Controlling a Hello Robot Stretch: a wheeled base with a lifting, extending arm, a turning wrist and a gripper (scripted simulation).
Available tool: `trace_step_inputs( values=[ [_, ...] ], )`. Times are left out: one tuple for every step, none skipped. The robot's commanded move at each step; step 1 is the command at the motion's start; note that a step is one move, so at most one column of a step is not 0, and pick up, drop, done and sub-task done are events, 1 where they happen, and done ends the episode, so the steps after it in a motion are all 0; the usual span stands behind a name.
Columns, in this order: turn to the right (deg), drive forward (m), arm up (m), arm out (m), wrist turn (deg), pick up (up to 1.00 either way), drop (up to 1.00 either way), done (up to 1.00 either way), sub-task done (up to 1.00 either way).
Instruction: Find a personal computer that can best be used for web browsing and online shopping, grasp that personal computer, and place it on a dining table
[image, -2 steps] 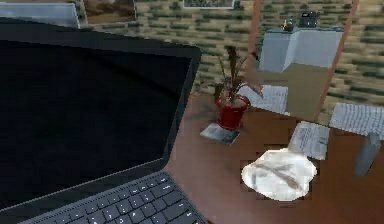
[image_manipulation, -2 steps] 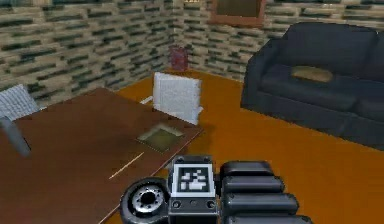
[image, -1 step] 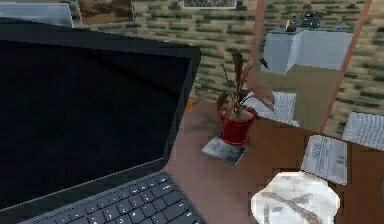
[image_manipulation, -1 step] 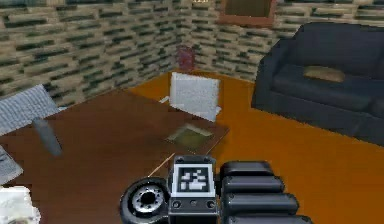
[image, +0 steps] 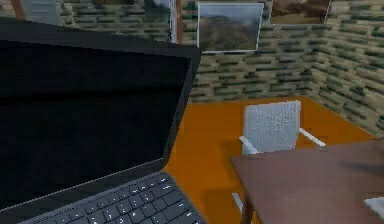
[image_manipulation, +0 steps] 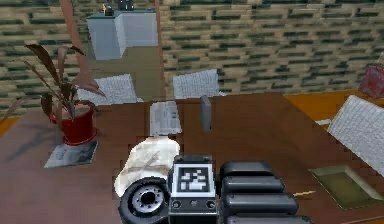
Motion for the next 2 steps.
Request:
trace_step_inputs(
  values=[
    [-45.0,0.00,0.00,0.00,0.0,0.00,0.00,0.00,0.00],
    [-6.0,0.00,0.00,0.00,0.0,0.00,0.00,0.00,0.00]
  ],
)
